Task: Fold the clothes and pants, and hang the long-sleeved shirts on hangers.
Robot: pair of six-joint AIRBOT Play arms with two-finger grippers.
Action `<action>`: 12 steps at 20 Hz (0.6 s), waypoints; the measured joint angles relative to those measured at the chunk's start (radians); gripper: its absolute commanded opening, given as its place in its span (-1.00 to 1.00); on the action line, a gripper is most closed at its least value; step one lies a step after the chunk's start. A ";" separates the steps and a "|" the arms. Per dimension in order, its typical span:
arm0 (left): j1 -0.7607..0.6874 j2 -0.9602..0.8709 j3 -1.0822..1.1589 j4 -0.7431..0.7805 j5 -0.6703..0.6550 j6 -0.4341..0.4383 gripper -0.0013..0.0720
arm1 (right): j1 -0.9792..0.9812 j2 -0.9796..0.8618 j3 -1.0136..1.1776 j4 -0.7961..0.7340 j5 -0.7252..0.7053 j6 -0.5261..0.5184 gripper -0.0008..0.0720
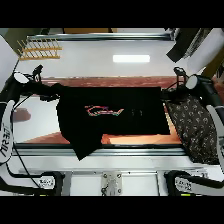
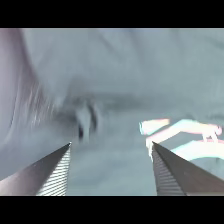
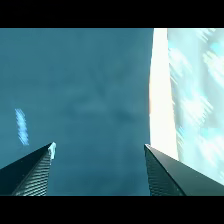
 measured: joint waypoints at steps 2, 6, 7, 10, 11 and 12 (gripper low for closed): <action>0.003 0.094 -0.107 0.000 -0.006 -0.008 0.42 | -0.048 0.117 -0.126 -0.015 0.015 0.029 0.71; -0.031 0.255 -0.328 0.000 -0.003 -0.015 0.42 | -0.185 0.304 -0.420 -0.001 0.011 0.167 0.71; -0.046 0.288 -0.373 -0.002 0.005 -0.015 0.42 | -0.219 0.330 -0.482 0.029 -0.005 0.191 0.71; -0.099 0.374 -0.487 -0.002 0.048 -0.016 0.42 | -0.287 0.371 -0.632 0.150 -0.088 0.235 0.71; -0.115 0.395 -0.511 -0.004 0.062 -0.016 0.42 | -0.296 0.374 -0.665 0.190 -0.120 0.245 0.71; -0.130 0.414 -0.532 -0.004 0.080 -0.016 0.42 | -0.299 0.373 -0.692 0.228 -0.156 0.249 0.71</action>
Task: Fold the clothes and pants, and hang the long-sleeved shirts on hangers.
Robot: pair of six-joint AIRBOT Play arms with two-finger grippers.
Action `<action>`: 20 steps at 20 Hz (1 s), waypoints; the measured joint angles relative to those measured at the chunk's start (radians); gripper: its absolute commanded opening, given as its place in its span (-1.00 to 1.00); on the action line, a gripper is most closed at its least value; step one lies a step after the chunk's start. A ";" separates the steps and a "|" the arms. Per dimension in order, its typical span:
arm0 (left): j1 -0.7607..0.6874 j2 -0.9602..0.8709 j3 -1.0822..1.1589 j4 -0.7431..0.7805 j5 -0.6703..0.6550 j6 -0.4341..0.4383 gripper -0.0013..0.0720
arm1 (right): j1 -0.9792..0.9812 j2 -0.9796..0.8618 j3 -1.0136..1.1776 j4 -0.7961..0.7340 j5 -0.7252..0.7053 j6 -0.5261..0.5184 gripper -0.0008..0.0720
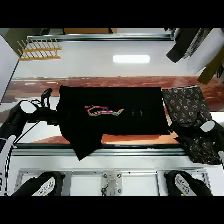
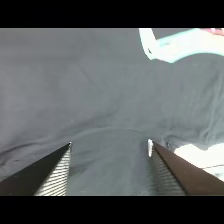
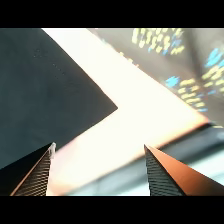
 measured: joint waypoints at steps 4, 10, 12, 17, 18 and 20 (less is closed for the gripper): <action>-0.052 0.051 -0.050 0.000 0.058 0.000 0.42 | 0.037 -0.037 -0.048 0.079 -0.124 0.013 0.71; -0.076 0.066 -0.065 0.001 0.091 -0.003 0.42 | 0.140 -0.075 -0.063 0.114 -0.261 0.014 -0.52; -0.077 0.068 -0.066 0.002 0.094 -0.003 0.42 | 0.157 -0.080 -0.066 0.112 -0.279 0.004 -0.93; -0.015 0.072 -0.080 0.093 0.031 -0.078 0.42 | 0.171 -0.080 -0.066 0.115 -0.288 -0.045 -0.93; 0.005 0.078 -0.097 0.122 0.006 -0.095 0.42 | 0.172 -0.079 -0.065 0.116 -0.286 -0.052 -0.93; 0.053 0.099 -0.154 0.163 -0.019 -0.125 0.42 | 0.174 -0.080 -0.065 0.119 -0.285 -0.064 -0.93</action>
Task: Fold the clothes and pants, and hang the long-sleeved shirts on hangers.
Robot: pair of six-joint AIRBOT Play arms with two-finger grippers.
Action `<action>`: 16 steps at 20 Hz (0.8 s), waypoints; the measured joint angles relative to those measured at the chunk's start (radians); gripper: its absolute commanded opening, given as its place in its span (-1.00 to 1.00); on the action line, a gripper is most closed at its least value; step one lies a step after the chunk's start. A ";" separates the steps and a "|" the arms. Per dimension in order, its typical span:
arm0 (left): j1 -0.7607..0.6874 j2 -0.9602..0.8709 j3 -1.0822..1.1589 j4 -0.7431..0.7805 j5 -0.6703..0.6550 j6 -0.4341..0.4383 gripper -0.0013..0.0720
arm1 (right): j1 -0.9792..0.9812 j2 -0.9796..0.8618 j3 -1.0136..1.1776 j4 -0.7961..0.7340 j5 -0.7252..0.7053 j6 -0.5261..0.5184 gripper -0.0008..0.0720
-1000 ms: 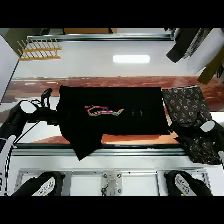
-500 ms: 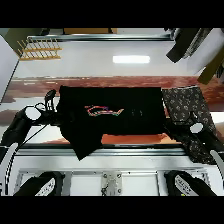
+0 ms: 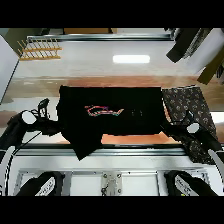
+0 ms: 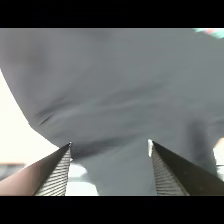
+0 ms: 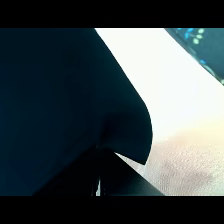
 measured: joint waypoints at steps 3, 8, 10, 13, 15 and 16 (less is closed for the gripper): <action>0.068 0.031 -0.108 -0.004 -0.002 -0.027 0.42 | 0.000 0.000 0.000 0.000 0.002 -0.008 -0.93; 0.040 0.005 -0.222 -0.110 0.077 -0.005 0.42 | 0.000 0.000 0.000 0.004 0.003 -0.013 -0.93; -0.020 -0.030 -0.220 -0.141 0.099 -0.002 0.42 | 0.000 0.000 0.000 0.008 0.003 -0.014 -0.93; -0.119 -0.091 -0.193 -0.161 0.125 0.000 -0.77 | 0.000 0.000 0.001 0.011 0.005 -0.014 -0.93; -0.166 -0.115 -0.176 -0.158 0.131 -0.003 -0.95 | 0.000 0.000 0.009 0.011 0.015 -0.014 -0.93; -0.177 -0.114 -0.169 -0.150 0.129 -0.006 -0.95 | 0.000 0.001 0.016 0.010 0.025 -0.014 -0.93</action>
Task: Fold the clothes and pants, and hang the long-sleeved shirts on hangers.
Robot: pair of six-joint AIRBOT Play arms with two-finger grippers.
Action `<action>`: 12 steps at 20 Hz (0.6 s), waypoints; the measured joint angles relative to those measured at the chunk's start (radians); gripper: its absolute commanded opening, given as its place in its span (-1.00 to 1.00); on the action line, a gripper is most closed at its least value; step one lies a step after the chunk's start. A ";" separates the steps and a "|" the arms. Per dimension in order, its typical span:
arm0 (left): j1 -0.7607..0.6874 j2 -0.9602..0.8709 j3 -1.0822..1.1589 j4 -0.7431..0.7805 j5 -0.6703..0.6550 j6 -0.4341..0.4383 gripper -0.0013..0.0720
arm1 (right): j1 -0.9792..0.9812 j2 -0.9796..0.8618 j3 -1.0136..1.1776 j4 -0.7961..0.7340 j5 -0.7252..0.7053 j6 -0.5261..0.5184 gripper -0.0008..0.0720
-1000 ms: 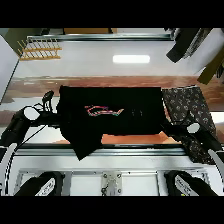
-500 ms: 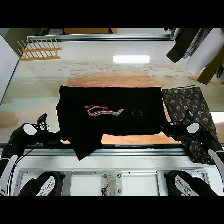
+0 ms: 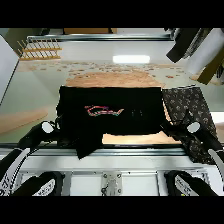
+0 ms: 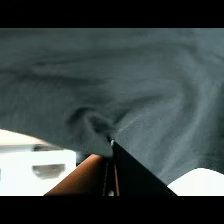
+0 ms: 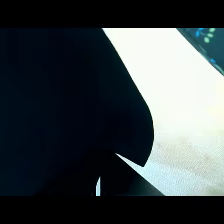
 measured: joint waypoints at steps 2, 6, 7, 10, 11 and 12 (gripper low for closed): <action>0.003 0.037 0.013 0.004 -0.025 -0.001 -0.95 | 0.000 0.000 0.025 -0.016 0.027 -0.001 -0.93; 0.075 0.206 0.020 0.054 -0.182 -0.005 -0.95 | 0.000 0.002 0.108 -0.118 0.174 -0.012 -0.93; 0.094 0.253 0.021 0.061 -0.234 -0.005 -0.95 | 0.000 0.005 0.128 -0.145 0.228 -0.029 -0.93; 0.143 0.391 0.022 0.080 -0.387 -0.005 -0.95 | 0.000 0.024 0.169 -0.205 0.394 -0.084 -0.93; 0.155 0.428 0.022 0.084 -0.430 -0.005 -0.95 | 0.000 0.034 0.177 -0.224 0.456 -0.096 -0.93; 0.166 0.464 0.022 0.087 -0.469 -0.005 -0.95 | 0.000 0.045 0.183 -0.239 0.511 -0.104 -0.93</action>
